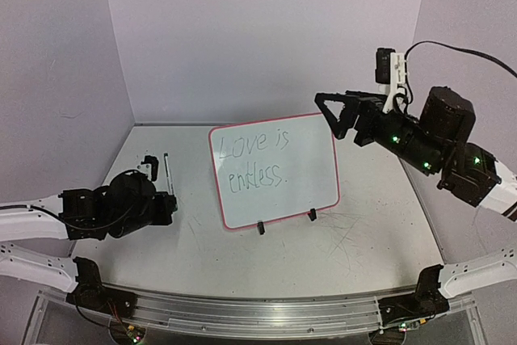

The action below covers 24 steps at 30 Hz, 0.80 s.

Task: Write a sentence on the whiteboard
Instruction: Place the whiteboard marker in the corner of the board.

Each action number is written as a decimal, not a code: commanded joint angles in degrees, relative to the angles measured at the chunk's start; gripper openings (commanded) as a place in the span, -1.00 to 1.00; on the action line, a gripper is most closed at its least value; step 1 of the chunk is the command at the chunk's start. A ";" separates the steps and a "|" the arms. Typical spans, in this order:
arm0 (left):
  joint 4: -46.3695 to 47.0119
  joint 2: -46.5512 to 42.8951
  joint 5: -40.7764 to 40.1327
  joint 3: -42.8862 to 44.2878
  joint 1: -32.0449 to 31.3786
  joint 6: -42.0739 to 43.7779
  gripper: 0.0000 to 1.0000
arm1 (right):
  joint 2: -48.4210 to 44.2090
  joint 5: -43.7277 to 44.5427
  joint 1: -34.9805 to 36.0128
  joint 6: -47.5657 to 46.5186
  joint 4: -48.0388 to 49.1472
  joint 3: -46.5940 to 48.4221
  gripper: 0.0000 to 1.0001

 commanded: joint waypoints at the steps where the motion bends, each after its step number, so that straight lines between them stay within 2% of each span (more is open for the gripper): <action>1: -8.06 10.44 0.89 0.81 4.63 -13.18 -1.00 | 1.39 6.12 -0.01 -2.76 -0.32 -1.72 0.97; 2: -7.91 13.81 4.89 1.73 6.50 -11.74 -1.00 | 1.53 6.05 -0.02 -2.95 -0.41 -1.55 0.97; 5: -7.45 22.26 9.51 4.14 9.53 -8.71 -1.00 | 1.51 6.23 0.00 -3.34 -1.55 -1.14 0.97; 12: -5.52 31.54 12.49 6.28 10.76 -4.94 -1.00 | -2.09 7.33 -0.02 -3.07 -2.45 -3.14 0.97; 14: -4.29 32.67 12.96 5.69 11.04 -4.57 -0.95 | -3.37 8.18 0.00 -3.13 -2.46 -3.75 0.96; 16: -4.12 33.79 13.42 5.90 11.20 -4.16 -0.80 | -4.34 9.20 0.02 -3.31 -2.46 -4.13 0.97; 20: -5.65 30.14 11.91 6.44 11.18 -3.88 -0.31 | -5.83 13.84 0.03 -4.01 -4.52 -3.10 0.97; 24: -8.67 21.51 8.33 9.24 11.28 -2.38 -0.07 | -7.22 19.63 0.02 -6.46 -7.71 -0.57 0.97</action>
